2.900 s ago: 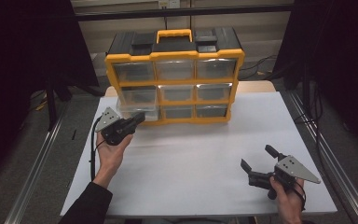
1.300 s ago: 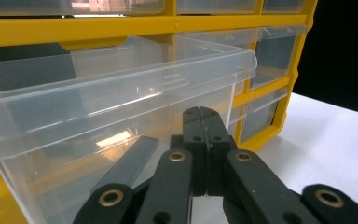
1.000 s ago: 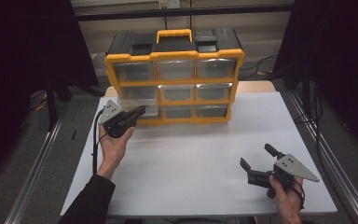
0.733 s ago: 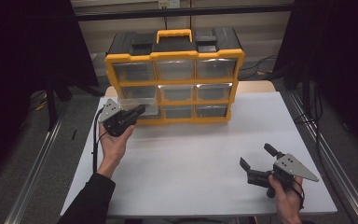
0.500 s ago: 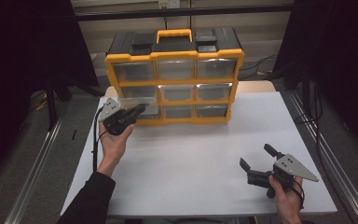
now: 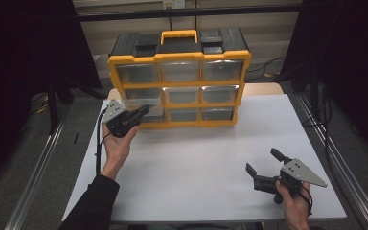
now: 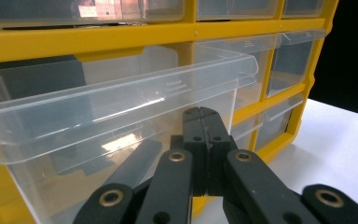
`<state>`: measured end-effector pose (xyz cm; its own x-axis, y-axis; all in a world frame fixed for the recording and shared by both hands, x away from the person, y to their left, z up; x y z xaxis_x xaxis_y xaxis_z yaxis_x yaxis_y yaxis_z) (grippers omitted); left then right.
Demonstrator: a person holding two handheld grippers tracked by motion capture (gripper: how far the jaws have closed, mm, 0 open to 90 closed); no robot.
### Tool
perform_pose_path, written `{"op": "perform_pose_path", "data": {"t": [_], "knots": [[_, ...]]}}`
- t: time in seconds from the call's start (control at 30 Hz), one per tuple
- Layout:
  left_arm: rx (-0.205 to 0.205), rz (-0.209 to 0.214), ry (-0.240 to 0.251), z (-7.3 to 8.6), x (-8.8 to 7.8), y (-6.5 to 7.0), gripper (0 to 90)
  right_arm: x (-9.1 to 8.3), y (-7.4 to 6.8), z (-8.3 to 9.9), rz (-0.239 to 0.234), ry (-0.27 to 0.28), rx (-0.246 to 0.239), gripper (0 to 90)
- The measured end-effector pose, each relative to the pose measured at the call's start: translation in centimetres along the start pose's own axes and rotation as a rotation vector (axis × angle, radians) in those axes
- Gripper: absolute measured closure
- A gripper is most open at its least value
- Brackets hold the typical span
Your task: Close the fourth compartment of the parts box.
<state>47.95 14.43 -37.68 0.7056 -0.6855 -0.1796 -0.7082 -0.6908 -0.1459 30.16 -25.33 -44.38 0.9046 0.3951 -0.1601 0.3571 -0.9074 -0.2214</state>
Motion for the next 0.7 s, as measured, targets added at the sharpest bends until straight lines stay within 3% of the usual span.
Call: {"op": "perform_pose_path", "data": {"t": [0.7], "knots": [[0.007,-0.019,-0.006,-0.84,0.53,-0.99,90.0,-0.07,-0.05,0.08,-0.002,-0.004,0.002,0.0]]}}
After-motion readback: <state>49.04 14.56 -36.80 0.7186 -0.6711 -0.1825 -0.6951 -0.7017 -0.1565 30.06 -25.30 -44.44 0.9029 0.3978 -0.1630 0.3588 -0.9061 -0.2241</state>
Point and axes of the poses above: each handheld gripper's, and its own axes: x roughly forward along the jaws, z roughly out of its underside, y roughly to its right, the point moved 5 cm from there along x, roughly forward along the jaws, and after that the axes turned 10 degrees about x, right-handed, at the moved point
